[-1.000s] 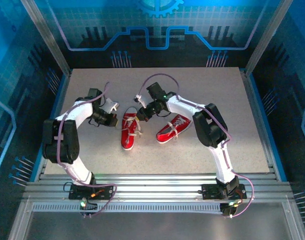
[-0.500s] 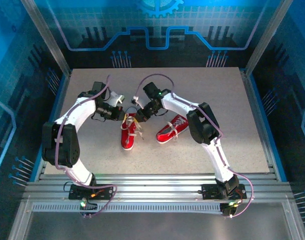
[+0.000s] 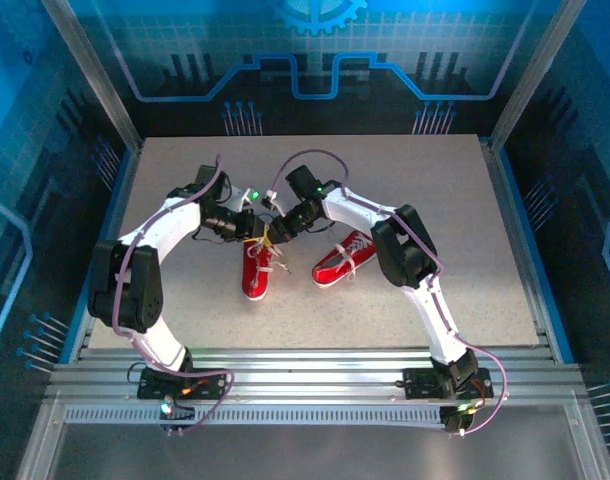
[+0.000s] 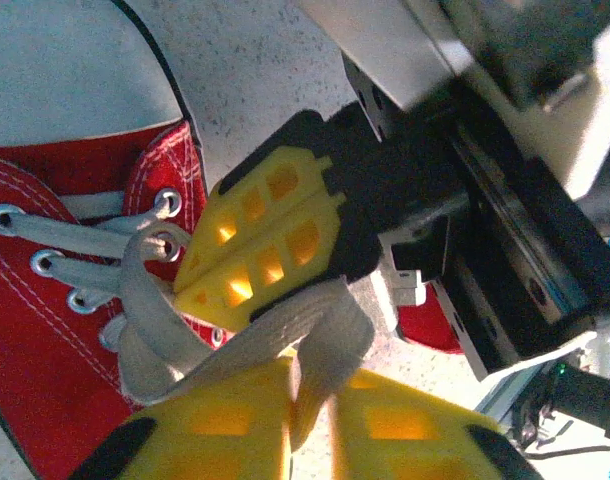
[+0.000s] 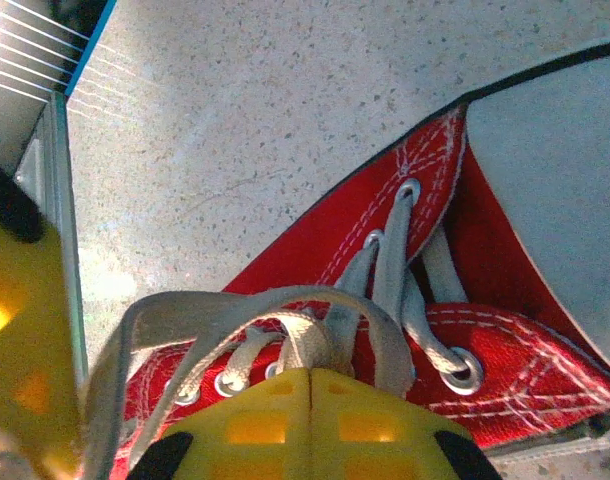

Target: Tie the shoes

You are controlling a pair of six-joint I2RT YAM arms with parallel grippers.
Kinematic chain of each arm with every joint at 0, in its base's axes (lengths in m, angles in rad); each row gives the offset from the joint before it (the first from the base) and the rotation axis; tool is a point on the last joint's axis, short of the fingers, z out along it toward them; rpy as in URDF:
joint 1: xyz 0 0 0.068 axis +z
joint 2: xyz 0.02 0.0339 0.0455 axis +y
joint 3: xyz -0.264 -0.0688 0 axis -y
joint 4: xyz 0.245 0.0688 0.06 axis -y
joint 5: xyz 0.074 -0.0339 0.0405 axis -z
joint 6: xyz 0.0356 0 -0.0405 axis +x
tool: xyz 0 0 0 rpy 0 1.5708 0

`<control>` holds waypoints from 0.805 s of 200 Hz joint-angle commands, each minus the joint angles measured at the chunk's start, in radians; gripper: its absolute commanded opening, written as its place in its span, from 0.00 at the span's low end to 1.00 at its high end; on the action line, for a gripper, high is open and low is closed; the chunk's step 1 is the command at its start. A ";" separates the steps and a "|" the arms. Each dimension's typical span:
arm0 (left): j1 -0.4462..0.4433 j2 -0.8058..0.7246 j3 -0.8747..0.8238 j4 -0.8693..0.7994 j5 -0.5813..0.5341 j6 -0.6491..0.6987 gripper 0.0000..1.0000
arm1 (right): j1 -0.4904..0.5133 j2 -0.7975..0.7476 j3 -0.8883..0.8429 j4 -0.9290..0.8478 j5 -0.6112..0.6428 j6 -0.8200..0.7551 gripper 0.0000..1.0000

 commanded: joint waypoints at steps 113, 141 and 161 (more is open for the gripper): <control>-0.013 -0.061 -0.154 0.193 -0.066 -0.198 0.43 | -0.007 0.012 -0.104 0.095 -0.032 0.051 0.00; -0.004 -0.094 -0.192 0.223 -0.075 -0.229 0.44 | -0.006 0.012 -0.124 0.122 -0.036 0.065 0.00; 0.007 -0.114 -0.222 0.269 -0.059 -0.269 0.47 | -0.007 0.009 -0.135 0.135 -0.035 0.071 0.00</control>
